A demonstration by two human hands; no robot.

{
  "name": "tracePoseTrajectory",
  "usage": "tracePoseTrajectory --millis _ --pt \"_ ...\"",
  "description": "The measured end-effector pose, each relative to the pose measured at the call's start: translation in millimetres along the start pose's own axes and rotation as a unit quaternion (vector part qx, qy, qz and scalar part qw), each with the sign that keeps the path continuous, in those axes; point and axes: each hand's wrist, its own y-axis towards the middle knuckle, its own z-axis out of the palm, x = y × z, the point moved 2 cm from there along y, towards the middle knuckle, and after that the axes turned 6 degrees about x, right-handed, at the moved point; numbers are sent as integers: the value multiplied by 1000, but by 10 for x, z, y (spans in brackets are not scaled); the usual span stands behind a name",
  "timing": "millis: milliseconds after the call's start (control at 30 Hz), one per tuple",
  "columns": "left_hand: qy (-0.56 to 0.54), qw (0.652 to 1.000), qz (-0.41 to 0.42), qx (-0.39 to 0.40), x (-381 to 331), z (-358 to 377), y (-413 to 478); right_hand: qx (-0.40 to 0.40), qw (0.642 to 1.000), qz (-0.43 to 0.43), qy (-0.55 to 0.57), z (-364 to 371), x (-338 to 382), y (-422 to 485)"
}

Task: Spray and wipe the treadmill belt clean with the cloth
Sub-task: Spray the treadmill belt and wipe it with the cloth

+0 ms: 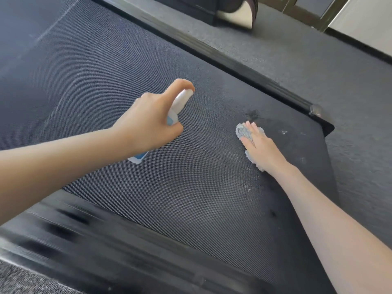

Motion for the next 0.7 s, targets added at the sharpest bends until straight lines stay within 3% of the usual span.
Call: tracePoseTrajectory --millis 100,167,300,367,533,700 --pt "1 1000 1 -3 23 -34 -19 -17 991 -116 -68 109 279 -225" --pt "6 1000 -1 -6 64 -61 -34 -9 965 -225 -136 272 520 -455" --pt "19 1000 -6 -4 147 -103 -60 27 940 -336 -57 552 937 -1046" --pt "26 1000 -9 2 180 -113 -78 19 924 -370 -93 644 987 -1189" --pt "36 999 -15 10 224 -126 -101 -50 928 -331 -164 624 884 -967" --pt "27 999 -14 10 229 -137 -111 -70 955 -225 -180 456 408 -234"
